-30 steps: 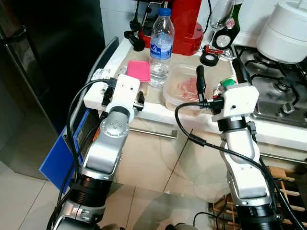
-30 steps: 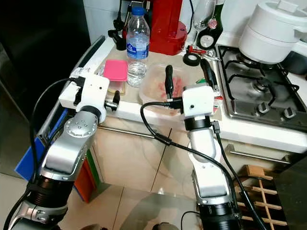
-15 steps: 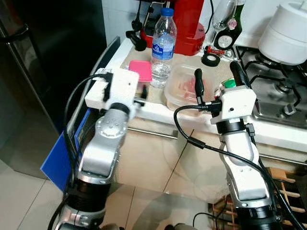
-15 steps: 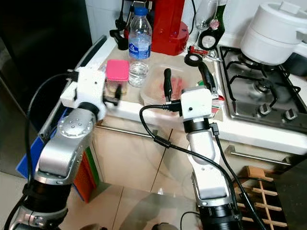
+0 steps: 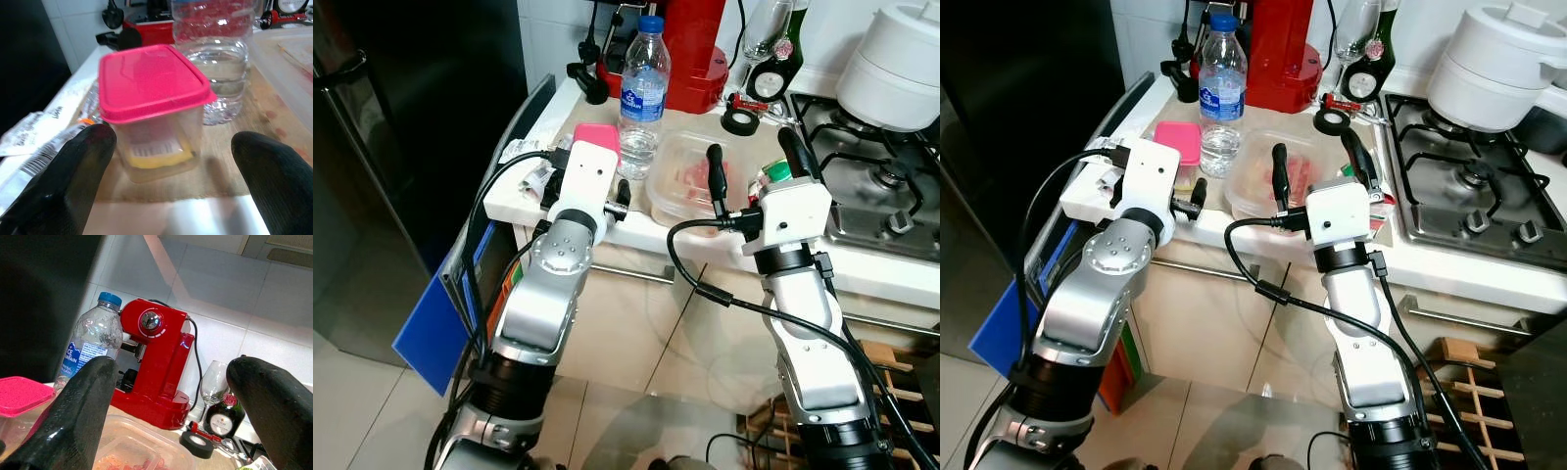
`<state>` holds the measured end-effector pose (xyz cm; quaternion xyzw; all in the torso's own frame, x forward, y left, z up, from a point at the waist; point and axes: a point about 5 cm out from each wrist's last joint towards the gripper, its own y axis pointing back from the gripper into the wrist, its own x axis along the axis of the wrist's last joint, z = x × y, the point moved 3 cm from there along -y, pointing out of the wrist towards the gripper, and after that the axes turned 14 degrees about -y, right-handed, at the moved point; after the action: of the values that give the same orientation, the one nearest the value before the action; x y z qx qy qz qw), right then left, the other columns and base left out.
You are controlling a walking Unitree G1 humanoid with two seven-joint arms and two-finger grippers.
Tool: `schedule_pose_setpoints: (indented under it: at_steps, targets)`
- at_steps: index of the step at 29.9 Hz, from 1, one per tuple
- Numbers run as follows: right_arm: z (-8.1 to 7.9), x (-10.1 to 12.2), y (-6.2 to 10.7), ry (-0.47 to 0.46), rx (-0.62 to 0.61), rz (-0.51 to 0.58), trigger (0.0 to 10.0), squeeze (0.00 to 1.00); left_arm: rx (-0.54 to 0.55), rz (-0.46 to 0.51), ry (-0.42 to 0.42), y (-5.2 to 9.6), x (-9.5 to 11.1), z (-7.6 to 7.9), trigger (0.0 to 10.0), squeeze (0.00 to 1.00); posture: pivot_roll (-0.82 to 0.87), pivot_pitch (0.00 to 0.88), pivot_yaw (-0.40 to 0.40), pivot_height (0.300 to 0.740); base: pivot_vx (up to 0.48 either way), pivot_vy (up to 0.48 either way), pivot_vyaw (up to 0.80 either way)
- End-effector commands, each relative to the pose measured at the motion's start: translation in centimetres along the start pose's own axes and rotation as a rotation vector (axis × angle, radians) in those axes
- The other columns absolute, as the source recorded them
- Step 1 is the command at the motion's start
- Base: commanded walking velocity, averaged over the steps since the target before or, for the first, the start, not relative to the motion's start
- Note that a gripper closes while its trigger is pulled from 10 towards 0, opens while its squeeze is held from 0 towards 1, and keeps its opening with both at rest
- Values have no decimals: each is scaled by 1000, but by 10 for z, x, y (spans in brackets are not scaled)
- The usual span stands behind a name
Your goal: Restocking fridge
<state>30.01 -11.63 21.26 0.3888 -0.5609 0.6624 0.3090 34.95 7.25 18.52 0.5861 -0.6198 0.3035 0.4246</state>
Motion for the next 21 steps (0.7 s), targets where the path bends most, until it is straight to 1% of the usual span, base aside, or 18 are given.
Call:
schedule_pose_setpoints:
  at_steps: [1, 5, 7, 12, 14, 15, 16, 17, 18, 21]
  targets:
    - [2, -1, 2, 11, -6, -4, 10000, 0, 9, -1, 20, -5, 7, 0, 10000, 0, -54, 0, -76, 740, 0, 0, 0]
    - [2, -1, 4, 15, -4, -9, 10000, 0, -2, 5, 87, -14, 17, 4, 10000, 0, -63, 0, -82, 740, 0, 0, 0]
    - [2, 0, 5, 17, -2, -11, 10000, 0, -7, 5, 100, -16, 20, 6, 10000, 0, -65, 0, -83, 740, 0, 0, 0]
    - [3, 0, 6, 20, 0, -14, 10000, 0, 6, -32, 131, -19, 15, 8, 10000, 0, -68, 0, -84, 740, 0, 0, 0]
    - [3, -1, 7, 20, 0, -17, 10000, 0, 8, -72, 162, -21, 9, 8, 10000, 0, -66, 0, -84, 740, 0, 0, 0]
    - [3, -1, 7, 20, 0, -17, 10000, 0, 8, -72, 162, -21, 9, 8, 10000, 0, -66, 0, -84, 740, 0, 0, 0]
    - [3, -1, 7, 19, 1, -20, 10000, 0, -4, -100, 196, -22, 4, 11, 10000, 0, -63, 0, -85, 740, 0, 0, 0]
    - [3, -1, 7, 19, 1, -20, 10000, 0, -4, -100, 196, -22, 4, 11, 10000, 0, -63, 0, -85, 740, 0, 0, 0]
    - [2, -2, 7, 18, 3, -22, 10000, 0, -20, -113, 237, -23, 1, 13, 0, 0, -63, 0, -85, 740, 0, 0, 0]
    - [2, -2, 7, 17, 5, -23, 10000, 0, -27, -126, 266, -24, -2, 13, 0, 0, -63, 0, -85, 740, 0, 0, 0]
